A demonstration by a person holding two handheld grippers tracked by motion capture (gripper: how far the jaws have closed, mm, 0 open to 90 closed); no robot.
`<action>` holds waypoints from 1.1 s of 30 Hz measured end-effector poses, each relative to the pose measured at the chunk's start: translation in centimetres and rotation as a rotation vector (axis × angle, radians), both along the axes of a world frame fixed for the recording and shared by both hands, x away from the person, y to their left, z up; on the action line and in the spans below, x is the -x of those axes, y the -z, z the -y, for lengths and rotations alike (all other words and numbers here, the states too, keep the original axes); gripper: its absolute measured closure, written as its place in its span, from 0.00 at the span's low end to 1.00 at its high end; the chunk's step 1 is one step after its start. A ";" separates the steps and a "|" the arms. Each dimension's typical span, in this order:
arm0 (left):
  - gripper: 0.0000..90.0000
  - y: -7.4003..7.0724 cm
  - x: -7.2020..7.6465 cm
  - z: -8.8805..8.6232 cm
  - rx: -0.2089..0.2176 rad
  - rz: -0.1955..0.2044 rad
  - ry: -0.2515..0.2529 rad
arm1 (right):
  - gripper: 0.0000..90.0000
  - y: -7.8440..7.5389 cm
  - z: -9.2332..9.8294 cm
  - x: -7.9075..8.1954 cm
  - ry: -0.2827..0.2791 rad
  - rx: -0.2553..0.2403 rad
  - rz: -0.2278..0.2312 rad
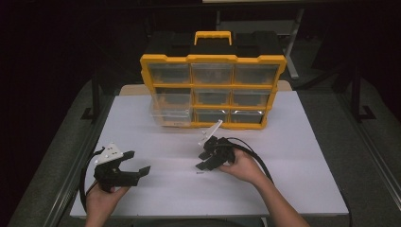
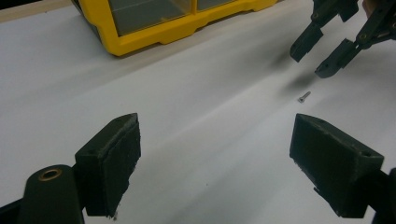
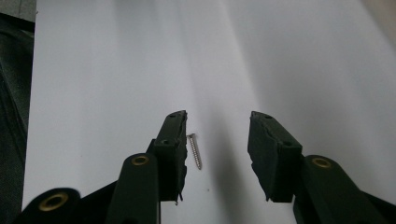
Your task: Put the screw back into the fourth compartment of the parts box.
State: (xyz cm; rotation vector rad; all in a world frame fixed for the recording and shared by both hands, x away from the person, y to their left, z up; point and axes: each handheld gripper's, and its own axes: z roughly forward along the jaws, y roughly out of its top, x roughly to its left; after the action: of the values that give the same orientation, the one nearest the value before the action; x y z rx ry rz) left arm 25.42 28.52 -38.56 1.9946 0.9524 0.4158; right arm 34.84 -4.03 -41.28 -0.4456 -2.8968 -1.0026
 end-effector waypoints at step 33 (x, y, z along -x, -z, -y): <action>0.18 0.0 0.0 0.0 -0.003 -0.001 0.002 | 0.91 2.0 -1.7 1.0 -0.082 0.101 0.065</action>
State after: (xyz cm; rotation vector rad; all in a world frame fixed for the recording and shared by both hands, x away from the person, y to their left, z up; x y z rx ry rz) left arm 25.42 28.53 -38.55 1.9984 0.9509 0.4147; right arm 33.83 -2.28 -43.27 -0.3009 -3.0063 -0.8782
